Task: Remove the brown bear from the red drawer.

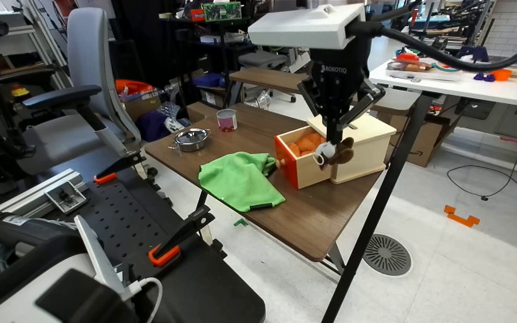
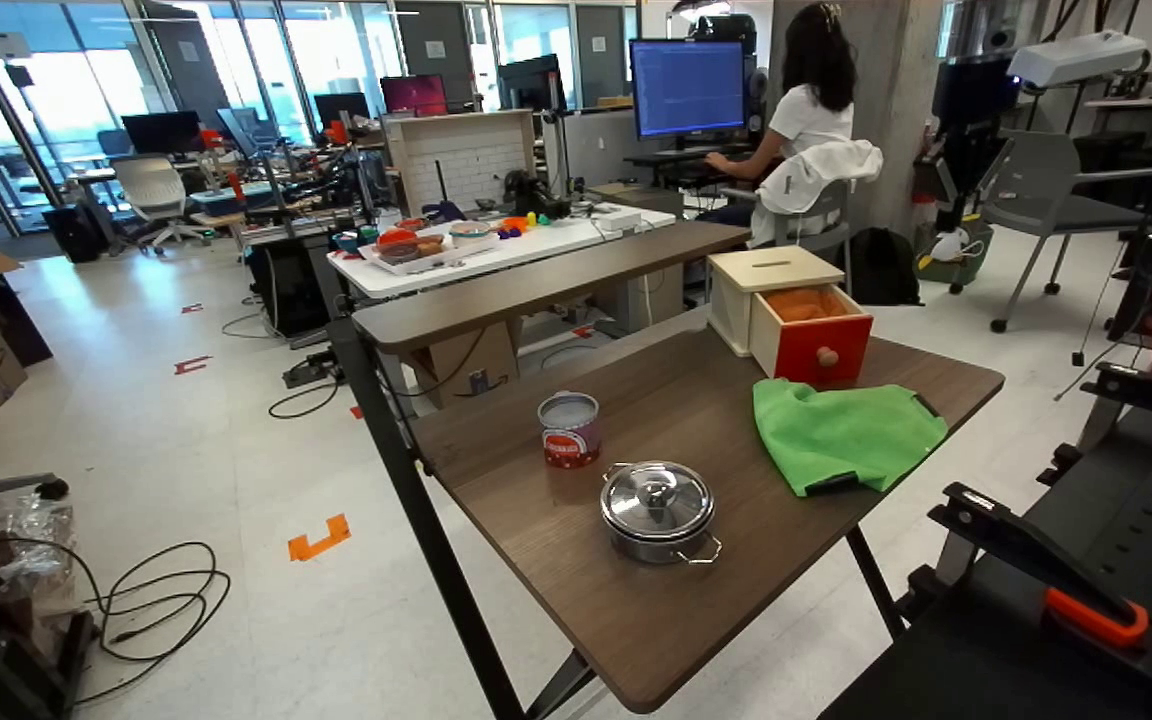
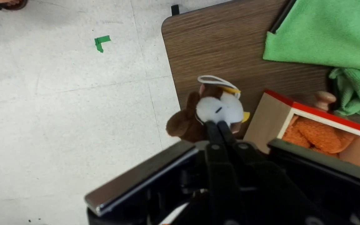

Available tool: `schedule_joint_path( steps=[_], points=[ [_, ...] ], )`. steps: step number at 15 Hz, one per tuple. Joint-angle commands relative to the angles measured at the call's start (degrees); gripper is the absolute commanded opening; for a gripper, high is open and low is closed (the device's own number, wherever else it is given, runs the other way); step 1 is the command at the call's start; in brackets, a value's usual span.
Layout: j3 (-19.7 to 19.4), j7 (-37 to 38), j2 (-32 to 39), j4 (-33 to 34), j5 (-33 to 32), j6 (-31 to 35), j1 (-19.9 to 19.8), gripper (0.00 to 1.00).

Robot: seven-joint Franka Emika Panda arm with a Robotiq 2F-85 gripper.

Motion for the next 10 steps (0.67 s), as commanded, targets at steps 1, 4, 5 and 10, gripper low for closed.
schedule_joint_path(
  steps=[1, 4, 5, 10],
  points=[
    [0.3, -0.8, 2.9, 1.5, -1.1, 0.2, -1.1, 0.01],
    [-0.1, 0.0, 6.4, 2.6, -2.1, 0.8, -0.9, 0.01],
    [-0.2, 0.1, 7.5, 2.9, -2.3, 1.1, -0.9, 0.01],
    [0.2, -0.4, 12.5, 5.9, -2.0, 1.0, -1.5, 0.01]
  ],
)
